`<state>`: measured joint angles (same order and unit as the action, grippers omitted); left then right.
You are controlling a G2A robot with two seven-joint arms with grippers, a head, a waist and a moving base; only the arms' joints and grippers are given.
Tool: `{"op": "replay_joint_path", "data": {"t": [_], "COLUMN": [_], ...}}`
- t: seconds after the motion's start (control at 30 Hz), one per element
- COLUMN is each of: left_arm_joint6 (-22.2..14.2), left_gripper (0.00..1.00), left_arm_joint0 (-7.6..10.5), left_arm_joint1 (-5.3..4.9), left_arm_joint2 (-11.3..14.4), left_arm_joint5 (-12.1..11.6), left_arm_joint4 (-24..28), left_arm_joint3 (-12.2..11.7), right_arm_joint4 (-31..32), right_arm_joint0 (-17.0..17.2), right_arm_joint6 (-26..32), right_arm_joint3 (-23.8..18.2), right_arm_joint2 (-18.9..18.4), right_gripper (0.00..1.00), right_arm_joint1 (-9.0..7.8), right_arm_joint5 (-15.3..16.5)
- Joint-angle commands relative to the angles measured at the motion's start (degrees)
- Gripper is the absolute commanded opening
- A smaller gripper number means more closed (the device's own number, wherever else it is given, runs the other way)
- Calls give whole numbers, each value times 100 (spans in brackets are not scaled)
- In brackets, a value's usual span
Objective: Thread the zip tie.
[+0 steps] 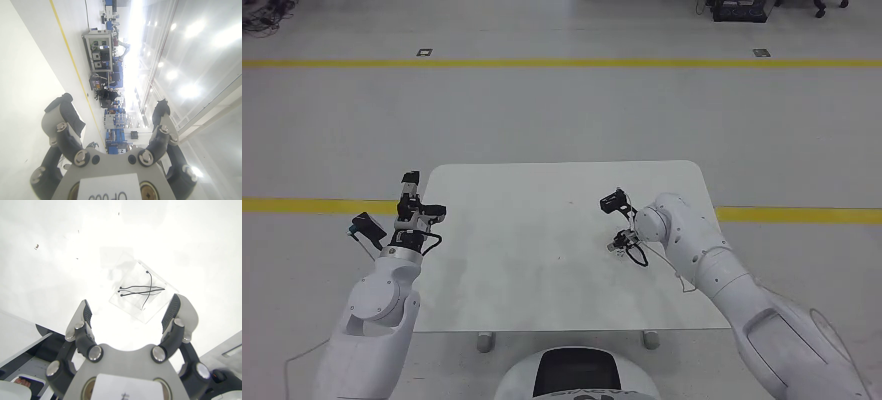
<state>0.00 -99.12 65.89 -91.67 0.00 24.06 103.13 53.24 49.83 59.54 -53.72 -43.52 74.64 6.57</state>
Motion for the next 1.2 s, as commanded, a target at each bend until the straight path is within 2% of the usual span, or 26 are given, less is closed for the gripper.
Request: {"op": "replay_joint_path", "data": {"t": [0.0, 0.4, 0.63, 0.9, 1.17], "left_arm_joint6": [0, 0, 0, 0, 0], "left_gripper": [100, 100, 100, 100, 100], "left_arm_joint0": [0, 0, 0, 0, 0], "left_arm_joint1": [0, 0, 0, 0, 0], "left_arm_joint2": [0, 0, 0, 0, 0], "left_arm_joint5": [0, 0, 0, 0, 0], "left_arm_joint4": [0, 0, 0, 0, 0], "left_arm_joint3": [0, 0, 0, 0, 0], "right_arm_joint4": [11, 134, 131, 138, 138], "right_arm_joint0": [48, 133, 174, 198, 198], "right_arm_joint6": [-68, -163, 223, 702, 702], "right_arm_joint3": [-47, -161, -395, -625, -625], "right_arm_joint2": [-22, -62, -259, -455, -455], "right_gripper": [100, 100, 100, 100, 100], "right_arm_joint1": [-9, -46, -139, -261, -261], "right_arm_joint5": [18, 140, 362, 869, 869]}}
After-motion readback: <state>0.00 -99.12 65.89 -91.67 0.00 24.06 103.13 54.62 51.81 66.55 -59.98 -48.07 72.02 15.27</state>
